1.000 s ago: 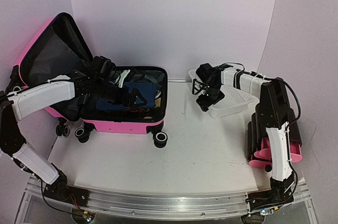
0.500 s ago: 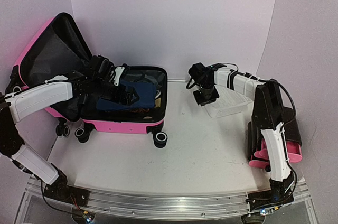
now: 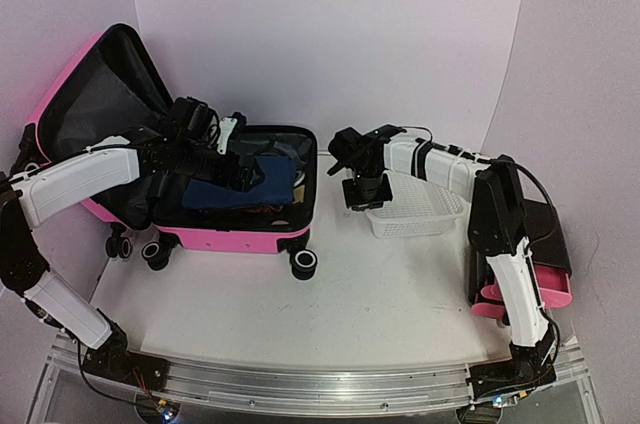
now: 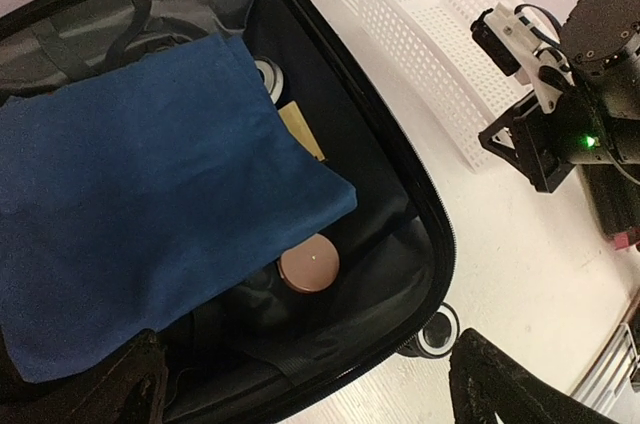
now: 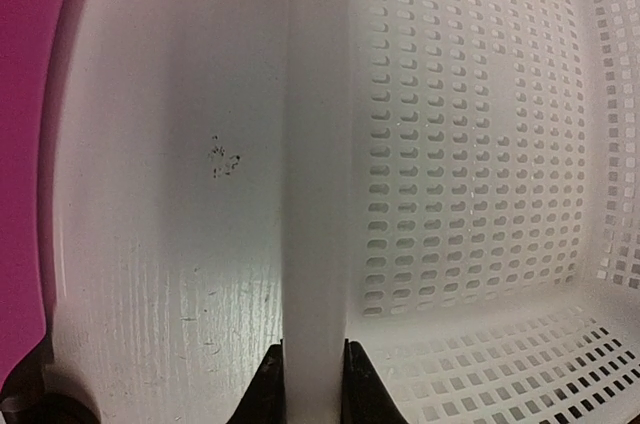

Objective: Open, take out, and arrange the luggage

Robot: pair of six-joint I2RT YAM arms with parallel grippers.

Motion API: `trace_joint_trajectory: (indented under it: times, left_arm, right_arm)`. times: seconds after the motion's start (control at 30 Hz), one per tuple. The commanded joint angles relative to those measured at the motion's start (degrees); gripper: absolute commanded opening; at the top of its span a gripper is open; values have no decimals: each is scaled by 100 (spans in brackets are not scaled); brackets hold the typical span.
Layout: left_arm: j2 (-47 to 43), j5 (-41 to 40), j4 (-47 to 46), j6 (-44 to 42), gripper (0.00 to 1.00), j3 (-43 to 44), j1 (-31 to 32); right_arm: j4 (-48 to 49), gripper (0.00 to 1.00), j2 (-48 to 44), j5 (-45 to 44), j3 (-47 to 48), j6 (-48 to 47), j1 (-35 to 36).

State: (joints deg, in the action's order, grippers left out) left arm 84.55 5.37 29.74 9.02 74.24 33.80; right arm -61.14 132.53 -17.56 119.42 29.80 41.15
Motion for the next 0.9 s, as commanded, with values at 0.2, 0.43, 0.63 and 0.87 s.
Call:
trace_joint_trajectory:
  times: [0.2, 0.43, 0.63, 0.87]
  left_arm:
    - [779, 651, 10, 101, 98, 814, 4]
    - [1165, 852, 15, 99, 90, 1092, 11]
    - [1282, 861, 15, 208, 86, 1236, 12]
    - [1265, 879, 15, 176, 85, 1163, 12]
  right_arm:
    - [327, 16, -1012, 412, -1200, 1298, 533]
    - [767, 15, -1104, 814, -1584, 1269, 661]
    - [916, 15, -1224, 958, -1751, -405, 687]
    - [869, 5, -1593, 2680, -1970, -3501, -680]
